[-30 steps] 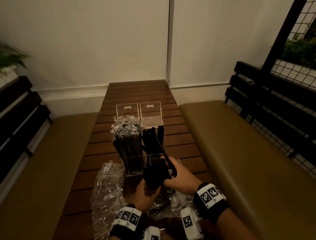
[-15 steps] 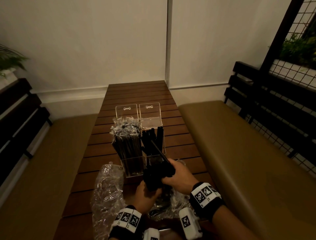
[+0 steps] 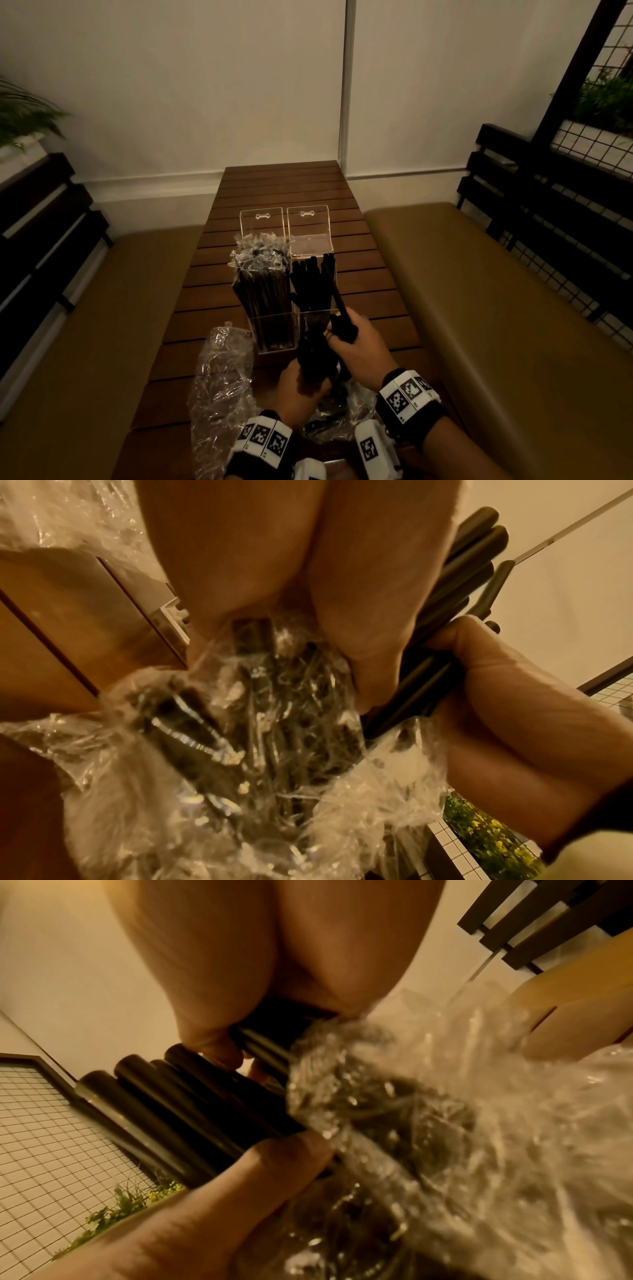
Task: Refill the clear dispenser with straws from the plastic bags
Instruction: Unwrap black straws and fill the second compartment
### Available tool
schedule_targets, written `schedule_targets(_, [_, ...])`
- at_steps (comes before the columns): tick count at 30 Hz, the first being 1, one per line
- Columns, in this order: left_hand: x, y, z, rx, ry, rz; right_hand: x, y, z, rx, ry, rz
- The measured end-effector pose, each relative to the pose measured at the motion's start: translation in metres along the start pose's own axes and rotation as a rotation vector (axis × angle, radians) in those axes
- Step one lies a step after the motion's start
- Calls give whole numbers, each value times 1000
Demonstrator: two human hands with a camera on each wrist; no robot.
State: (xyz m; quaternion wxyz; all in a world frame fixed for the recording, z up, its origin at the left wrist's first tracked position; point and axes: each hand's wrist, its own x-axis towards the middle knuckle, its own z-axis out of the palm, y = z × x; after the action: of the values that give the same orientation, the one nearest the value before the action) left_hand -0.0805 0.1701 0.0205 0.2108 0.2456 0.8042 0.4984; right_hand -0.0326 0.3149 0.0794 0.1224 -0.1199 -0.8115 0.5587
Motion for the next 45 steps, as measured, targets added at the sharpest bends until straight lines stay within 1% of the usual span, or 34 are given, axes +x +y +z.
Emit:
schedule_targets(3, [2, -3, 0, 52, 2, 3, -1, -5, 3, 53, 1, -32])
schedule_targets(7, [4, -3, 1, 62, 19, -29, -3, -14, 4, 61, 55, -83])
schedule_targets(14, [-1, -9, 0, -103, 135, 6, -7, -12, -1, 116, 113, -68])
schedule_targets(18, [0, -13, 4, -189, 197, -42, -10, -3, -4, 101, 110, -60])
schedule_targets(22, [1, -13, 7, -209, 212, -60, -8, 6, -6, 66, 134, -55])
schedule_targets(26, [5, -14, 8, -245, 243, -83, -8, 11, -1, 78, 111, -36])
schedule_targets(30, [5, -11, 10, -254, 279, -97, -9, 11, 0, 108, 136, -29])
schedule_targets(33, [3, -9, 11, -265, 297, -83, -12, 11, -2, 93, 134, -27])
schedule_targets(35, [1, -8, 11, -267, 295, -61, -14, 9, -6, 60, 104, -27])
schedule_targets(38, [2, -7, 8, -253, 263, 29, -13, 4, -10, -31, 71, -48])
schedule_targets(41, [3, -4, 7, -258, 246, 81, -12, 4, -10, -68, 82, -73])
schedule_targets(45, [5, -4, 8, -265, 281, 107, -12, 6, -7, -71, 73, -86])
